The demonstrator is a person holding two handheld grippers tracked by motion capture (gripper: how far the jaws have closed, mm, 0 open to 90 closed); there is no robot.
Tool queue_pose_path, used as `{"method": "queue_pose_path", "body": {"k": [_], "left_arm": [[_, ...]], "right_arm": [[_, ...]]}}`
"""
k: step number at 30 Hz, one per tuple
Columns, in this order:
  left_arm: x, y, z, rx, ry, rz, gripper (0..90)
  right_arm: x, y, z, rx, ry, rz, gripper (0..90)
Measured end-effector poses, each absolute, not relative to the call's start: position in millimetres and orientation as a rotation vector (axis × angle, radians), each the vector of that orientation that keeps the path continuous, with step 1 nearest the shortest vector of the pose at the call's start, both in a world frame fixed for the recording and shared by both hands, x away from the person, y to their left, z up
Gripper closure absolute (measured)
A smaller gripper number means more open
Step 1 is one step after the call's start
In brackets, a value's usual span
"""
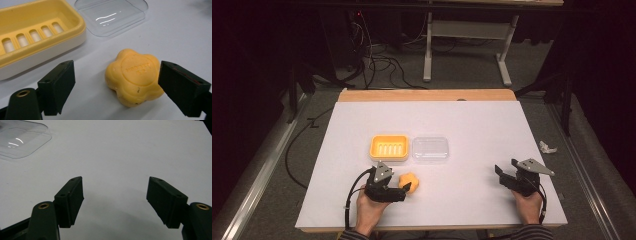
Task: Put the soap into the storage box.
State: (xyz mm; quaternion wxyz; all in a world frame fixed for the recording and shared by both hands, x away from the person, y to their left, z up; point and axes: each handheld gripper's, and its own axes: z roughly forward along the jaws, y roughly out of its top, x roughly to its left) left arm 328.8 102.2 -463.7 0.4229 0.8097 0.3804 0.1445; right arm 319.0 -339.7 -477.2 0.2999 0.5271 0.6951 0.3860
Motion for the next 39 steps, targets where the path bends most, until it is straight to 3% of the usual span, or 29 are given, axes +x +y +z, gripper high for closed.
{"method": "queue_pose_path", "body": {"k": [25,39], "left_arm": [[325,72,-479,2.085,0.971,0.4,16.5],[322,67,-485,2.098,0.971,0.462,26.0]], "right_arm": [[319,-339,-477,1.399,1.845,1.02,29.7],[319,-339,-477,1.395,1.848,1.019,29.6]]}}
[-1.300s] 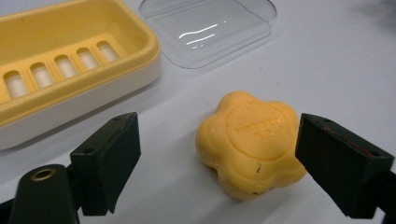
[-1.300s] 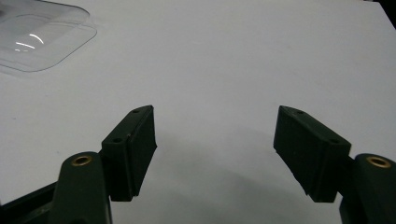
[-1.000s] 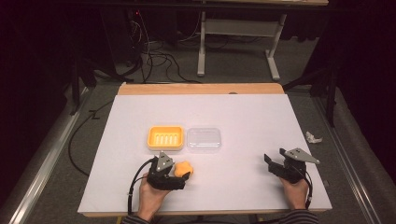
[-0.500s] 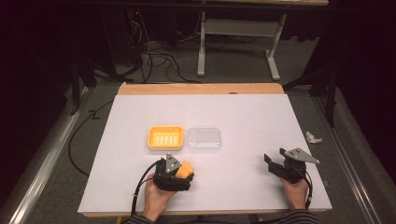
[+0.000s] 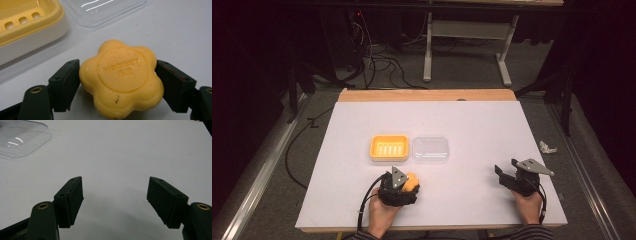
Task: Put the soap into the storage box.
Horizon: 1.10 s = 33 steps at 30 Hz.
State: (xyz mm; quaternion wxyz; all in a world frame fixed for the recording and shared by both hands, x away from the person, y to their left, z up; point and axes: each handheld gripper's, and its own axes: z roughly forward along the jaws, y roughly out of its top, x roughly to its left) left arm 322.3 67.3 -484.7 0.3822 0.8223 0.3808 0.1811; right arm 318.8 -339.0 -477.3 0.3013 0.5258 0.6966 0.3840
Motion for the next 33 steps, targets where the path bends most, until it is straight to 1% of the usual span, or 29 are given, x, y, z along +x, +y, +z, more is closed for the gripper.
{"method": "queue_pose_path", "body": {"k": [3,21,24,33], "left_arm": [[322,65,-485,2.112,0.968,0.475,26.7],[323,67,-484,2.121,0.958,0.458,27.4],[323,70,-481,2.117,0.955,0.438,27.4],[323,74,-470,2.111,0.93,0.433,27.4]], "right_arm": [[319,-339,-477,1.394,1.848,1.019,29.6],[319,-339,-477,1.389,1.85,1.017,29.4],[319,-339,-477,1.395,1.847,1.017,29.2],[319,-339,-477,1.399,1.848,1.017,29.2]]}}
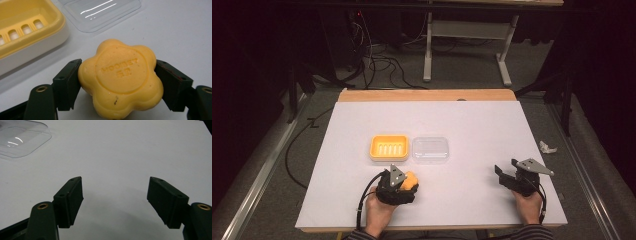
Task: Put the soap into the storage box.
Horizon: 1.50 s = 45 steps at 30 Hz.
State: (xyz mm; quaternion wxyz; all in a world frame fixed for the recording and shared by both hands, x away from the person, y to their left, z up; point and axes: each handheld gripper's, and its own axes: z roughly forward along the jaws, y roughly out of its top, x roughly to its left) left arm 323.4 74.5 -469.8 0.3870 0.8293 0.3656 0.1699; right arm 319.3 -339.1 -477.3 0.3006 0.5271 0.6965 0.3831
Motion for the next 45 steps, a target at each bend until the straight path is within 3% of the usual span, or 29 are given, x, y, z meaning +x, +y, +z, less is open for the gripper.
{"method": "queue_pose_path", "body": {"k": [45], "left_arm": [[353,118,-430,2.025,0.996,0.419,27.3]], "right_arm": [[318,-339,-477,1.39,1.838,1.023,29.0]]}}
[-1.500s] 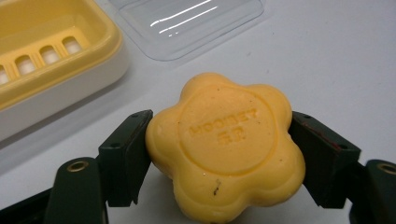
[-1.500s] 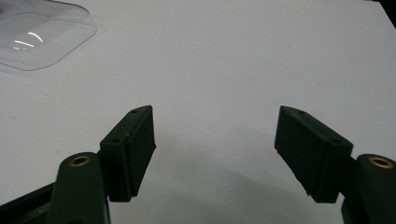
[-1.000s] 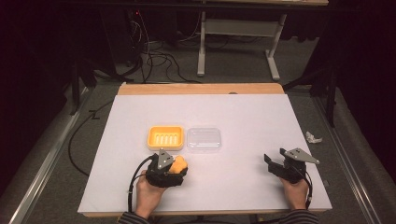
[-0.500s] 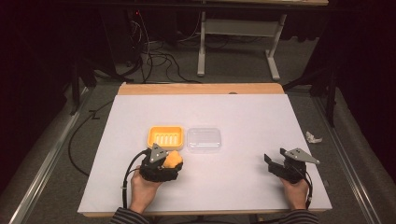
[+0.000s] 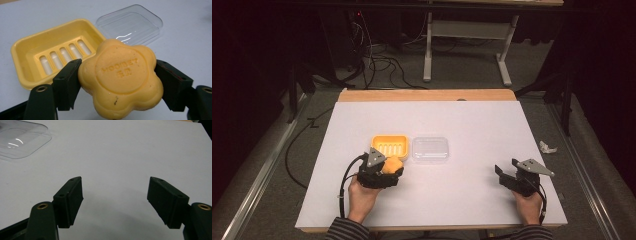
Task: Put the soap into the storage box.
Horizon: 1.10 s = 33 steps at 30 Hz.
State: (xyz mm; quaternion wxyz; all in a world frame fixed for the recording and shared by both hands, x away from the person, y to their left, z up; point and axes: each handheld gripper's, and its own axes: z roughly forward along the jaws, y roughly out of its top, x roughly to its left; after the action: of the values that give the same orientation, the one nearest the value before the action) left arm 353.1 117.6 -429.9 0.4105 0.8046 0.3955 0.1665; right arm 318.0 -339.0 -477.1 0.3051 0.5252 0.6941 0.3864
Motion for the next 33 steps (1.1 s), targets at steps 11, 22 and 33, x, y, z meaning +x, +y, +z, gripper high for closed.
{"method": "queue_pose_path", "body": {"k": [11,22,33], "left_arm": [[365,125,-423,1.997,1.033,0.475,27.3],[377,129,-416,1.963,1.06,0.486,27.3],[386,129,-414,1.981,1.073,0.524,27.3]], "right_arm": [[318,-339,-477,1.393,1.84,1.015,29.1],[318,-339,-477,1.394,1.841,1.017,29.1],[318,-339,-477,1.395,1.842,1.017,29.1]]}}
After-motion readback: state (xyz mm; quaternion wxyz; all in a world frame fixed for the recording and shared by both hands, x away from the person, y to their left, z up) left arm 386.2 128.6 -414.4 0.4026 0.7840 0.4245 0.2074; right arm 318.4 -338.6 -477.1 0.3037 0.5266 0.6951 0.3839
